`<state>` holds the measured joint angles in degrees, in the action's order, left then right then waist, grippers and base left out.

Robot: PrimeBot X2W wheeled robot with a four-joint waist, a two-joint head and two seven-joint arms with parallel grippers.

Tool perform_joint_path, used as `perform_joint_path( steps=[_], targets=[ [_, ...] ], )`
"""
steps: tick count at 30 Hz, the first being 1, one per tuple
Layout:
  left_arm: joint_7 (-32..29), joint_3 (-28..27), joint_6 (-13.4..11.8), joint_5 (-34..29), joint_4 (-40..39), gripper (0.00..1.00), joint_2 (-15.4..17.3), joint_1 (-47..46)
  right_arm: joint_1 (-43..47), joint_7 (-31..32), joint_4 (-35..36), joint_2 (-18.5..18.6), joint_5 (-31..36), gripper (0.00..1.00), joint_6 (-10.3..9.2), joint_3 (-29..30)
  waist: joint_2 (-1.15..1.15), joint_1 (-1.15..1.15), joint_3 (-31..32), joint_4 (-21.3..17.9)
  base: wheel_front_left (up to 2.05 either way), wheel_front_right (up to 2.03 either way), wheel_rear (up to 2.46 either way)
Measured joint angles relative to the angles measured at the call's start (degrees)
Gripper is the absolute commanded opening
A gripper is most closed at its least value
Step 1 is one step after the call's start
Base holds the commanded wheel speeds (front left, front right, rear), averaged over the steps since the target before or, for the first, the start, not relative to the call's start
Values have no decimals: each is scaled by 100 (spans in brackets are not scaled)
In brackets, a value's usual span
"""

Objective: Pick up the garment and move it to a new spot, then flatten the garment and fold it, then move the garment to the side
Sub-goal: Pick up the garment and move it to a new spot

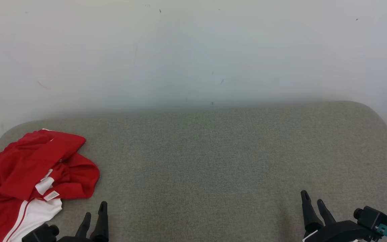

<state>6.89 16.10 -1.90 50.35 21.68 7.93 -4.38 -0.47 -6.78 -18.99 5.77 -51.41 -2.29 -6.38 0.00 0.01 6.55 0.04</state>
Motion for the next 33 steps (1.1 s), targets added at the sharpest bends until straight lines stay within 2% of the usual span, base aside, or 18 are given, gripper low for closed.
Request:
perform_joint_path(
  steps=[24,30,33],
  targets=[
    [381,905,-339,-1820,240,100,383,-333,0,-283,10,21,1997,100,-339,-197,0,-1,195,118,0,0,0],
    [369,1111,-475,-2254,341,100,497,-333,91,-169,-19,62,2530,100,-482,-138,0,-1,315,133,0,0,0],
    [311,1182,-499,-2390,354,100,531,-333,192,13,-14,112,2660,100,-485,-127,0,-1,363,139,0,0,0]
  ],
)
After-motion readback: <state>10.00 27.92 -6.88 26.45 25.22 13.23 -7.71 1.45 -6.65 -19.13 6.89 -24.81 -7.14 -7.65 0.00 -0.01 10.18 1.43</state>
